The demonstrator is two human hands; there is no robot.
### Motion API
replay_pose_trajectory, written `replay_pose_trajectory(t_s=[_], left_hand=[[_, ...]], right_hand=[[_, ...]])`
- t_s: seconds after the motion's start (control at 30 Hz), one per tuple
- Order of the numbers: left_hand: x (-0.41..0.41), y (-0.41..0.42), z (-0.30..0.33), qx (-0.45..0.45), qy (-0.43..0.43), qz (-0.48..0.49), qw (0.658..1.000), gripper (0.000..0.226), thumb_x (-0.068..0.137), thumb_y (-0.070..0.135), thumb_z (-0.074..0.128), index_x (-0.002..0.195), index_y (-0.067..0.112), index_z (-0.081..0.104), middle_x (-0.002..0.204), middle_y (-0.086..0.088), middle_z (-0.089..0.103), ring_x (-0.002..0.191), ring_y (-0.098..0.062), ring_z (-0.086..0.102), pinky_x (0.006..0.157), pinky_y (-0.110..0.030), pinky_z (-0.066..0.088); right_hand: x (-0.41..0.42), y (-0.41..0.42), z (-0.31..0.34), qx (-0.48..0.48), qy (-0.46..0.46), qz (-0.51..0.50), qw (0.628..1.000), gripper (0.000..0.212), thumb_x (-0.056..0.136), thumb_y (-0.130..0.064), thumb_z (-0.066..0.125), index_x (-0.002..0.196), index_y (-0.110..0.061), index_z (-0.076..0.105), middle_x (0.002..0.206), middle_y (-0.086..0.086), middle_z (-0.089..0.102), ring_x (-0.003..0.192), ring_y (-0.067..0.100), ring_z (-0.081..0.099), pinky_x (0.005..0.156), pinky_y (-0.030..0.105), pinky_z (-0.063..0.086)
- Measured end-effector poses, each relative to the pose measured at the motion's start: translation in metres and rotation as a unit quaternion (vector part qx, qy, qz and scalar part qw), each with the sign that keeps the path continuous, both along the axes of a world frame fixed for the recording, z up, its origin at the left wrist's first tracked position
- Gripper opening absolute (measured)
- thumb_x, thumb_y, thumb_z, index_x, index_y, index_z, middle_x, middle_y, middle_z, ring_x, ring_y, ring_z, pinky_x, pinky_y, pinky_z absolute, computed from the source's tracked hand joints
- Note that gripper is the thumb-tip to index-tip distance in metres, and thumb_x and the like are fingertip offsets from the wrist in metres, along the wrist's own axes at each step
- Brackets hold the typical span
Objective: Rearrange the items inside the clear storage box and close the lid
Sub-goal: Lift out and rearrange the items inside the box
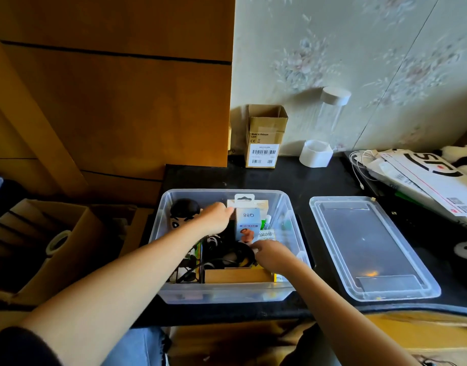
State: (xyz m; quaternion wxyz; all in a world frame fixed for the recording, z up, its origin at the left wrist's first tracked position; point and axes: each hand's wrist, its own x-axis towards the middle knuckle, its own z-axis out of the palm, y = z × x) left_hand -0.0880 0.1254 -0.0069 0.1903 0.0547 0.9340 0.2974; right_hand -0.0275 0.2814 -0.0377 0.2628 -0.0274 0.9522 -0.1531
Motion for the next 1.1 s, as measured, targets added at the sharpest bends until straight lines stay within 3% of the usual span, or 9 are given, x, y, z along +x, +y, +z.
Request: replay_pose_trajectory(t_s=[0.1, 0.17, 0.23, 0.3, 0.47, 0.7, 0.8, 0.93, 1.1], left_hand=[[0.004, -0.026, 0.011, -0.052, 0.054, -0.028, 0.997, 0.032, 0.096, 0.002, 0.035, 0.098, -0.001, 0.067, 0.099, -0.017, 0.066, 0.092, -0.03, 0.062, 0.076, -0.039, 0.049], [0.009, -0.042, 0.012, -0.066, 0.052, -0.039, 0.996, 0.03, 0.092, -0.002, 0.037, 0.084, 0.002, 0.065, 0.084, -0.017, 0.062, 0.078, -0.03, 0.061, 0.068, -0.037, 0.049], [0.016, -0.053, 0.011, -0.092, 0.057, -0.054, 0.993, 0.025, 0.091, 0.002, 0.041, 0.074, 0.012, 0.056, 0.078, -0.006, 0.049, 0.071, -0.021, 0.05, 0.065, -0.031, 0.04], [0.022, -0.064, 0.007, -0.096, 0.072, -0.069, 0.99, 0.024, 0.092, 0.009, 0.047, 0.073, 0.011, 0.063, 0.079, 0.0, 0.057, 0.074, -0.018, 0.057, 0.066, -0.026, 0.04], [0.037, -0.08, 0.0, -0.082, 0.089, -0.076, 0.99, 0.033, 0.097, 0.022, 0.048, 0.063, 0.023, 0.052, 0.061, 0.003, 0.054, 0.054, -0.013, 0.05, 0.051, -0.026, 0.034], [0.051, -0.086, -0.015, -0.072, 0.17, -0.071, 0.98, 0.021, 0.099, 0.022, 0.04, 0.091, 0.023, 0.058, 0.067, 0.008, 0.054, 0.054, -0.005, 0.047, 0.046, -0.021, 0.025], [0.055, -0.089, -0.017, -0.05, 0.201, -0.08, 0.975, 0.022, 0.099, 0.02, 0.04, 0.107, 0.024, 0.061, 0.085, 0.006, 0.065, 0.064, -0.004, 0.053, 0.051, -0.017, 0.032], [0.057, -0.09, -0.013, 0.019, 0.218, -0.028, 0.975, 0.022, 0.097, 0.014, 0.044, 0.1, 0.019, 0.065, 0.095, 0.006, 0.066, 0.071, 0.0, 0.055, 0.058, -0.012, 0.037], [0.057, -0.092, -0.012, 0.038, 0.246, -0.011, 0.968, 0.024, 0.095, 0.005, 0.045, 0.096, 0.014, 0.068, 0.1, 0.002, 0.067, 0.097, -0.012, 0.058, 0.094, -0.026, 0.04]], right_hand=[[0.001, 0.0, 0.003, -0.004, 0.029, -0.032, 0.999, 0.036, 0.092, -0.013, 0.039, 0.122, -0.012, 0.059, 0.122, 0.01, 0.06, 0.11, 0.028, 0.056, 0.09, 0.032, 0.047], [0.0, -0.001, 0.007, 0.033, 0.074, -0.019, 0.997, 0.034, 0.094, -0.014, 0.037, 0.117, -0.01, 0.061, 0.116, 0.012, 0.063, 0.102, 0.028, 0.06, 0.085, 0.035, 0.052], [-0.001, -0.006, 0.013, 0.048, 0.126, -0.025, 0.991, 0.032, 0.095, -0.017, 0.036, 0.11, -0.008, 0.063, 0.11, 0.011, 0.065, 0.092, 0.027, 0.063, 0.074, 0.033, 0.054], [-0.004, -0.015, 0.022, 0.002, 0.167, -0.036, 0.985, 0.031, 0.095, -0.02, 0.038, 0.103, -0.009, 0.066, 0.105, 0.011, 0.067, 0.085, 0.027, 0.064, 0.07, 0.032, 0.054], [-0.019, -0.045, 0.041, -0.129, 0.144, -0.006, 0.981, 0.031, 0.092, -0.009, 0.041, 0.101, -0.01, 0.071, 0.105, 0.009, 0.068, 0.088, 0.024, 0.062, 0.077, 0.032, 0.052], [-0.058, -0.09, 0.026, -0.006, 0.083, 0.076, 0.994, 0.035, 0.09, -0.002, 0.044, 0.12, -0.006, 0.061, 0.121, 0.013, 0.061, 0.107, 0.028, 0.057, 0.094, 0.034, 0.048], [-0.074, -0.103, 0.016, 0.074, 0.044, 0.151, 0.985, 0.033, 0.091, -0.008, 0.047, 0.123, -0.006, 0.055, 0.118, 0.013, 0.06, 0.106, 0.029, 0.057, 0.09, 0.034, 0.045], [-0.087, -0.113, -0.001, 0.171, -0.057, 0.21, 0.961, 0.031, 0.094, -0.015, 0.047, 0.121, -0.001, 0.054, 0.121, 0.015, 0.057, 0.111, 0.03, 0.053, 0.095, 0.035, 0.04], [-0.097, -0.12, -0.007, 0.216, -0.071, 0.199, 0.953, 0.041, 0.096, -0.03, 0.045, 0.13, -0.008, 0.048, 0.131, 0.013, 0.051, 0.122, 0.031, 0.045, 0.107, 0.043, 0.034]])
